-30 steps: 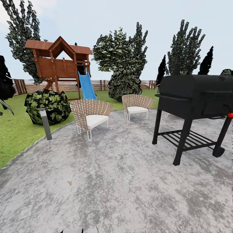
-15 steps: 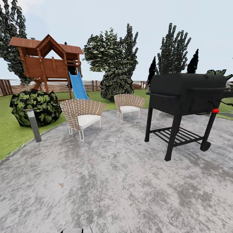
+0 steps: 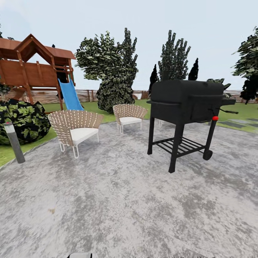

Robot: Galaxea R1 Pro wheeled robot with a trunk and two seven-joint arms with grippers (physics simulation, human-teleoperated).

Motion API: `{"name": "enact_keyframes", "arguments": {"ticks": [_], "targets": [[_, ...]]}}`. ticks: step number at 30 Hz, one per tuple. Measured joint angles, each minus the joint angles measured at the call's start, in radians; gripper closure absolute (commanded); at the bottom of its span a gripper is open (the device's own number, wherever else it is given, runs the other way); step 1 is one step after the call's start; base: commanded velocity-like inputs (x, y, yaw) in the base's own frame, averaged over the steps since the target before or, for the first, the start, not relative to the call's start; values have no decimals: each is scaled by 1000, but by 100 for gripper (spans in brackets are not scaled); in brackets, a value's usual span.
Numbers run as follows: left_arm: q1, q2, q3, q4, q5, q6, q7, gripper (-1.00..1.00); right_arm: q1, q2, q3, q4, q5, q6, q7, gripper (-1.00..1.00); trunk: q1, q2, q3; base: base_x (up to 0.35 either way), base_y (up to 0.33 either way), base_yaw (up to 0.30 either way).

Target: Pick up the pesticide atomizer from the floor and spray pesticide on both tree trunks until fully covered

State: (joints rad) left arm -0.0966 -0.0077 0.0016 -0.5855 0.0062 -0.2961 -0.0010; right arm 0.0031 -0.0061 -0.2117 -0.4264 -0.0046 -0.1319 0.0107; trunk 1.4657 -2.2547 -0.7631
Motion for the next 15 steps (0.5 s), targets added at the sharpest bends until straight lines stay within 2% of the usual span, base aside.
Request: {"name": "enact_keyframes", "arguments": {"ticks": [15], "targets": [[0,0,0,0,0,0,1,-100,0,0,0,0,0,0,0,-100,58,-105,-39,0,0,-256]]}}
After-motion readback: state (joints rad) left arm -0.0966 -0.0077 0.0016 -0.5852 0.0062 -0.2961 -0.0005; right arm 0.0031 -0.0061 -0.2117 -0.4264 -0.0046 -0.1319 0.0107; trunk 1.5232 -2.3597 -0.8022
